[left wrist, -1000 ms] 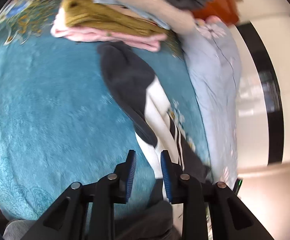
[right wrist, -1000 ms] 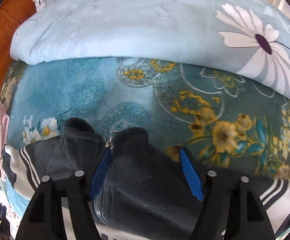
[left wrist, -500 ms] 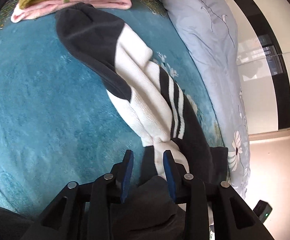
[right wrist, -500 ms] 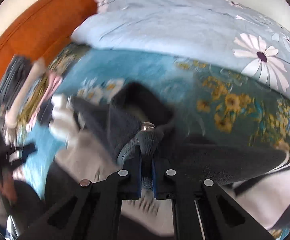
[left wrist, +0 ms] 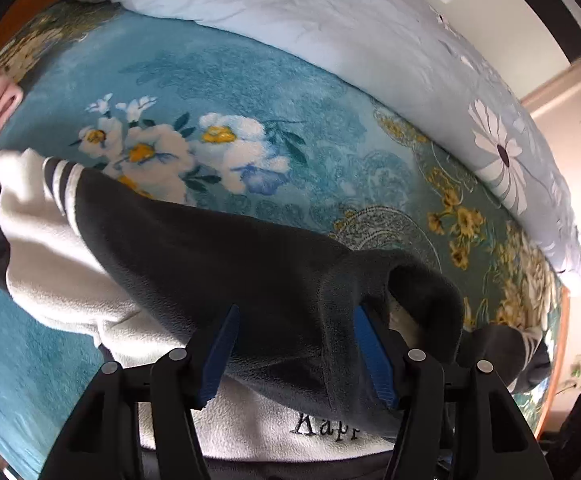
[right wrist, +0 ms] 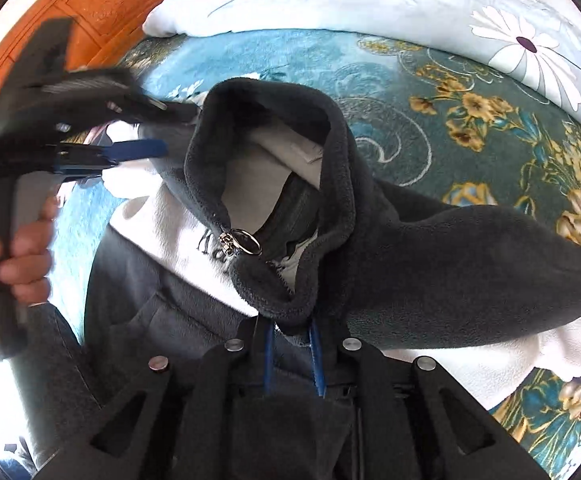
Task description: Fold clothes
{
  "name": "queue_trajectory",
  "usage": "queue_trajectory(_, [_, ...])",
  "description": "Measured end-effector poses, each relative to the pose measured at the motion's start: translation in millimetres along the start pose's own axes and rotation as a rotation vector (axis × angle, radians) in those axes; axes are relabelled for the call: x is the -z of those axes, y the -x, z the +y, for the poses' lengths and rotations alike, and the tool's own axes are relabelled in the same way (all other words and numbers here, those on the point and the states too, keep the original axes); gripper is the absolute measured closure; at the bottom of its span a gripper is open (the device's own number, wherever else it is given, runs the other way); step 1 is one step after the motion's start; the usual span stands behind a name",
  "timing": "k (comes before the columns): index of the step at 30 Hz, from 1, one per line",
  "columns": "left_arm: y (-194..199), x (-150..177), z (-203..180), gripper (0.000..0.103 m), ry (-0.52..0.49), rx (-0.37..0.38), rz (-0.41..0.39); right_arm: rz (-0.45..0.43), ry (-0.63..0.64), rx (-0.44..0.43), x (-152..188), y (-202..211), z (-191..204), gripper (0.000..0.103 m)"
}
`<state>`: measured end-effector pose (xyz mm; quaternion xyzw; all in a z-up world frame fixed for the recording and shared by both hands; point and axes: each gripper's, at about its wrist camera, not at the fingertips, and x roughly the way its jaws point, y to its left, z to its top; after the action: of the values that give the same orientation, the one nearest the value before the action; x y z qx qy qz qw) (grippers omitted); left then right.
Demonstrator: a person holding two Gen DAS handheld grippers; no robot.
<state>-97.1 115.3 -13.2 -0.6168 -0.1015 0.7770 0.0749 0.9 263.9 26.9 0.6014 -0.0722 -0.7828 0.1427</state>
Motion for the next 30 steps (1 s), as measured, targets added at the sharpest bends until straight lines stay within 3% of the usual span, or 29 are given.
queue_trajectory(3, [-1, 4, -2, 0.052, -0.018, -0.04, -0.001, 0.01, -0.008, -0.005, 1, 1, 0, 0.087])
queue_trajectory(5, [-3, 6, -3, 0.077, -0.032, -0.059, 0.001, 0.015, -0.002, -0.009, 3, 4, 1, 0.086])
queue_trajectory(6, [-3, 7, -3, 0.098, -0.043, -0.065, 0.004, 0.018, 0.0, -0.013, 4, 5, 0, 0.086])
queue_trajectory(11, [5, 16, 17, 0.099, -0.007, -0.041, -0.023, 0.019, -0.026, -0.035, 8, 16, -7, 0.08])
queue_trajectory(22, [-3, 24, 34, 0.099, 0.012, -0.026, 0.013, -0.177, -0.142, -0.066, -33, 48, -26, 0.055])
queue_trajectory(25, [-6, 27, 37, 0.099, 0.023, -0.025, 0.026, -0.16, -0.146, -0.027, -64, 32, -31, 0.054])
queue_trajectory(30, [0, 31, 50, 0.099, 0.072, 0.022, 0.019, 0.026, -0.119, 0.028, -90, -17, -29, 0.054])
